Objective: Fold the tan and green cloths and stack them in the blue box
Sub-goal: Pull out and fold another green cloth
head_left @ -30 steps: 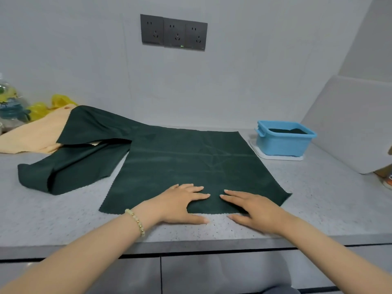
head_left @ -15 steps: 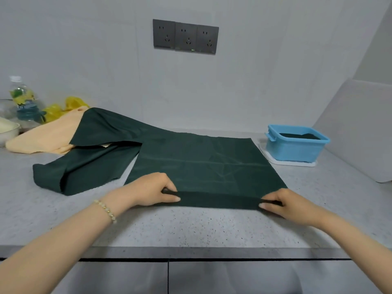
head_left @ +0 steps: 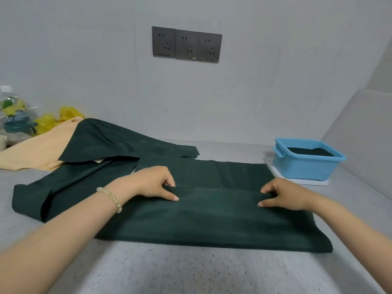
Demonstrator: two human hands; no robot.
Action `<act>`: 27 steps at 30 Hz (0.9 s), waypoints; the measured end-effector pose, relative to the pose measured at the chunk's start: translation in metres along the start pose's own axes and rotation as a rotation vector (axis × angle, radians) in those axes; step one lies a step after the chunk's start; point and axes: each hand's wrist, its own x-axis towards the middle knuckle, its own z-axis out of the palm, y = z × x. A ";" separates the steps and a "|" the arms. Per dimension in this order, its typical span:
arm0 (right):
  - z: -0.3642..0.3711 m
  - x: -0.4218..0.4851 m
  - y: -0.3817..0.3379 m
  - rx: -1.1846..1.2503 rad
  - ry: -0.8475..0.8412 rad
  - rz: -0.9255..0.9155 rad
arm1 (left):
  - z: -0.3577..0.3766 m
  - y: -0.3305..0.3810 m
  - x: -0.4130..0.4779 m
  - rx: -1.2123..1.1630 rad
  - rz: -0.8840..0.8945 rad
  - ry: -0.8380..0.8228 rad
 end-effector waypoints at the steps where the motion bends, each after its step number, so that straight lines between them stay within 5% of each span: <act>1: 0.001 0.012 0.003 -0.027 -0.002 0.023 | 0.002 -0.005 0.010 0.043 -0.022 0.047; 5: 0.010 0.042 0.017 -0.020 -0.010 0.094 | 0.020 -0.025 0.034 0.121 -0.093 0.138; 15: 0.030 0.054 0.038 0.171 0.216 0.208 | 0.046 -0.062 0.036 -0.192 -0.233 0.310; 27: 0.035 0.059 0.030 0.106 0.272 0.294 | 0.049 -0.052 0.038 -0.066 -0.290 0.382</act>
